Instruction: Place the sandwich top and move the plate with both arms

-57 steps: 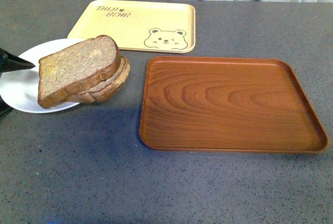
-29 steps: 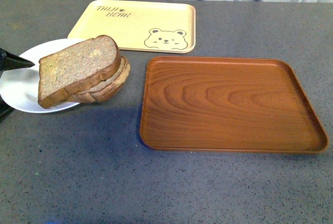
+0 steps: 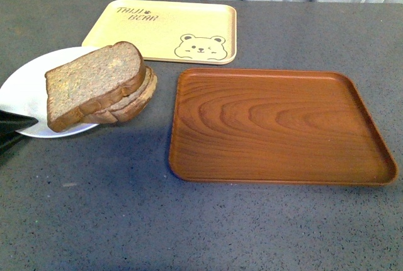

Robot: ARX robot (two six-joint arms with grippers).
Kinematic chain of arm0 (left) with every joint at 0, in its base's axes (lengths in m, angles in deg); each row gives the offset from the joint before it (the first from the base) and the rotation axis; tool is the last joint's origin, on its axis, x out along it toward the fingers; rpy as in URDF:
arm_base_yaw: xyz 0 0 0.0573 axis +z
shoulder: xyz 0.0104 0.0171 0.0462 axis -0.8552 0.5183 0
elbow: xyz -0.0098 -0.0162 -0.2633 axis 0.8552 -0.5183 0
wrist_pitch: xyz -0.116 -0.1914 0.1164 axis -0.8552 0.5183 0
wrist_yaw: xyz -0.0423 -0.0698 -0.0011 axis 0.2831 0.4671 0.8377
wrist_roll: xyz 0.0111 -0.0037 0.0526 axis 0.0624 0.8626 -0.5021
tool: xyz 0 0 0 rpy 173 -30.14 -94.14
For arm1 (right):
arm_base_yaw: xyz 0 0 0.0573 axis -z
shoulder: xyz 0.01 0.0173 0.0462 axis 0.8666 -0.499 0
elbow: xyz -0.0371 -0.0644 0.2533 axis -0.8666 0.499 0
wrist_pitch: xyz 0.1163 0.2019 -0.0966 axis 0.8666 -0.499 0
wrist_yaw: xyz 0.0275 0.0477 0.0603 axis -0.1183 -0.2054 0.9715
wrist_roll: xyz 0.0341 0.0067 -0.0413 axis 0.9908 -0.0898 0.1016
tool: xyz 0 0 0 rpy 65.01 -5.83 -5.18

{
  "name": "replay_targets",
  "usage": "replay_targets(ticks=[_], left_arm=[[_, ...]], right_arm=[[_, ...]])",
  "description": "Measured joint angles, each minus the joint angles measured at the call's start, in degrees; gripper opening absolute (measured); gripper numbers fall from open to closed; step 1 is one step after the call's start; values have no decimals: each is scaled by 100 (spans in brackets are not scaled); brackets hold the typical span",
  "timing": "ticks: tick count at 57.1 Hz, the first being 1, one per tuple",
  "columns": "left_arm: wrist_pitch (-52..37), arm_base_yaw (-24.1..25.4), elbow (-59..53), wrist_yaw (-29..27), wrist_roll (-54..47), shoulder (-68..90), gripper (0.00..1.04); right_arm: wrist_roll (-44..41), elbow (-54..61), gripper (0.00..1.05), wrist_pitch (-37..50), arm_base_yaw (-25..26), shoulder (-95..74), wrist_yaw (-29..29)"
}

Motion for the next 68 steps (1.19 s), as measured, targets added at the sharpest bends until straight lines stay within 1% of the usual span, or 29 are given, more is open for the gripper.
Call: replay_targets(ticks=[2, 11, 17, 22, 37, 45, 52, 59, 68], left_arm=[[0, 28, -11, 87, 13, -70, 2], [98, 127, -186, 125, 4, -435, 2], [404, 210, -310, 219, -2, -907, 2], [774, 223, -330, 133, 24, -1257, 2], [1150, 74, -219, 17, 605, -1843, 2], [1419, -175, 111, -221, 868, -1891, 2], [1572, -494, 570, -402, 1027, -1790, 2], [1626, -1029, 1408, -566, 1257, -1237, 2], [1749, -1451, 2065, -708, 1373, -675, 2]], right_arm=[[0, 0, 96, 0, 0, 0, -2], [-2, 0, 96, 0, 0, 0, 0], [-2, 0, 96, 0, 0, 0, 0], [-2, 0, 96, 0, 0, 0, 0], [-2, 0, 96, 0, 0, 0, 0], [0, 0, 96, 0, 0, 0, -2], [-2, 0, 96, 0, 0, 0, 0], [-2, 0, 96, 0, 0, 0, -2], [-2, 0, 96, 0, 0, 0, 0]])
